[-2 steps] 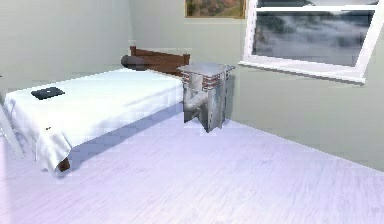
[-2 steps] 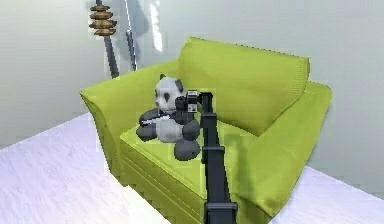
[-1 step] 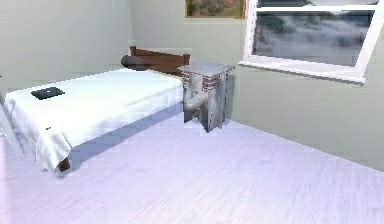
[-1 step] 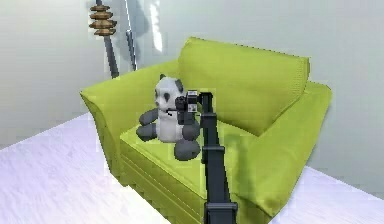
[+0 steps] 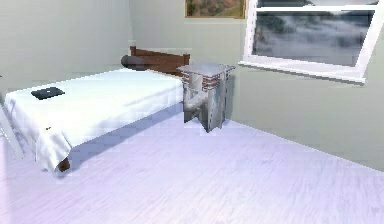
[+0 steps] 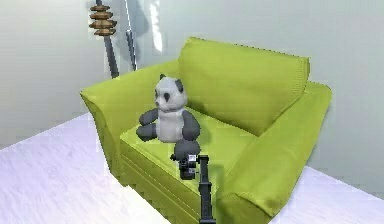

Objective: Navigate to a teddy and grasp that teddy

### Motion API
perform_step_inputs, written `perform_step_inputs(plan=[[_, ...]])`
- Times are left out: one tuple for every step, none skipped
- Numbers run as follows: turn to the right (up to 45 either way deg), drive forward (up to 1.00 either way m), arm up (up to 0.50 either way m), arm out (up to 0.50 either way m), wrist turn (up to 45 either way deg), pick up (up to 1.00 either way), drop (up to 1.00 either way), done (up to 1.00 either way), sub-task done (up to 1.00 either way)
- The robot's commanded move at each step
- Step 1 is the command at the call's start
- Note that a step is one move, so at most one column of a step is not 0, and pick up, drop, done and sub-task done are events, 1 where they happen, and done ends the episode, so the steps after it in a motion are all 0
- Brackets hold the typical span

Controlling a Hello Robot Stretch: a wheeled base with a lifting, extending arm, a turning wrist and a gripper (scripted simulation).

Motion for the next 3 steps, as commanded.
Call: perform_step_inputs(plan=[[0.0, 0.0, 0.0, 0.0, 0.0, 1.0, 0.0, 0.0, 0.0], [0.0, 0.0, 0.1, 0.0, 0.0, 0.0, 0.0, 0.0, 0.0], [0.0, 0.0, 0.0, 0.0, 0.0, 0.0, 0.0, 1.0, 0.0]])
